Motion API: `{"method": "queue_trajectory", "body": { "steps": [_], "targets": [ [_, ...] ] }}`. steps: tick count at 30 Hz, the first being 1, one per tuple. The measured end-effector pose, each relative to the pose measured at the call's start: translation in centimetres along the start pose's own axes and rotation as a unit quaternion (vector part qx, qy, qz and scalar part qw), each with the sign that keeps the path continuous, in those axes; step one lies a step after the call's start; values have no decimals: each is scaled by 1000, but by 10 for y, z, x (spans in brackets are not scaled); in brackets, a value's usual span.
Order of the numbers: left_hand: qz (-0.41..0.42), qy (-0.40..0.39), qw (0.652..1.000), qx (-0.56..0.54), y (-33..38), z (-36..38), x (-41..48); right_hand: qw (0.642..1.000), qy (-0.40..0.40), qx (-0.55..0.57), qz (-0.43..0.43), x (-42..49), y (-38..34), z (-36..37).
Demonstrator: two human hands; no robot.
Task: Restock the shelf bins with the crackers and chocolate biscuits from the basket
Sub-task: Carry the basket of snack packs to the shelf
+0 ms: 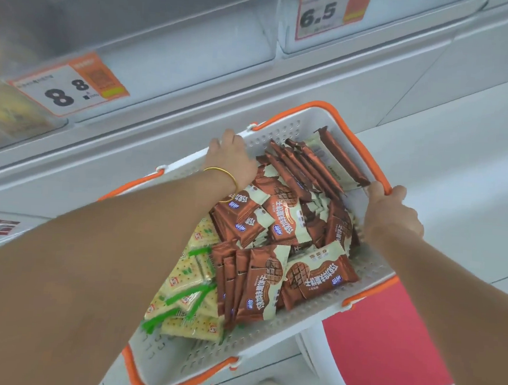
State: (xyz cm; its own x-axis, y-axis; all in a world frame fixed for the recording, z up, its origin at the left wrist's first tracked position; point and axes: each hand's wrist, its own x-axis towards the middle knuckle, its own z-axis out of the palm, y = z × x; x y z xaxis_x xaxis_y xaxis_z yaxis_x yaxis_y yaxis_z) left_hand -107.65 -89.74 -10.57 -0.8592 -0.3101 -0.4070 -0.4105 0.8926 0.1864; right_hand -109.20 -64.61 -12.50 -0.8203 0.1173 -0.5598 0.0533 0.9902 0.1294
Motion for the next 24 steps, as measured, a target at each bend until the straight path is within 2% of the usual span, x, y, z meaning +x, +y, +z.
{"method": "queue_trajectory", "body": {
  "steps": [5,9,13,19,24],
  "targets": [
    [29,-4,999,-19,40,-5,16,1000,-8,2,10,21,8,-15],
    [40,-29,998,36,34,-1,16,1000,-20,-13,15,29,8,-24],
    [13,-74,997,24,38,-3,16,999,-32,-34,15,30,7,-26],
    [43,-116,991,44,29,-15,18,997,-50,-59,20,32,8,-26],
    [20,-105,994,38,36,-16,10,995,-59,-86,1,31,10,-25]
  ]
}}
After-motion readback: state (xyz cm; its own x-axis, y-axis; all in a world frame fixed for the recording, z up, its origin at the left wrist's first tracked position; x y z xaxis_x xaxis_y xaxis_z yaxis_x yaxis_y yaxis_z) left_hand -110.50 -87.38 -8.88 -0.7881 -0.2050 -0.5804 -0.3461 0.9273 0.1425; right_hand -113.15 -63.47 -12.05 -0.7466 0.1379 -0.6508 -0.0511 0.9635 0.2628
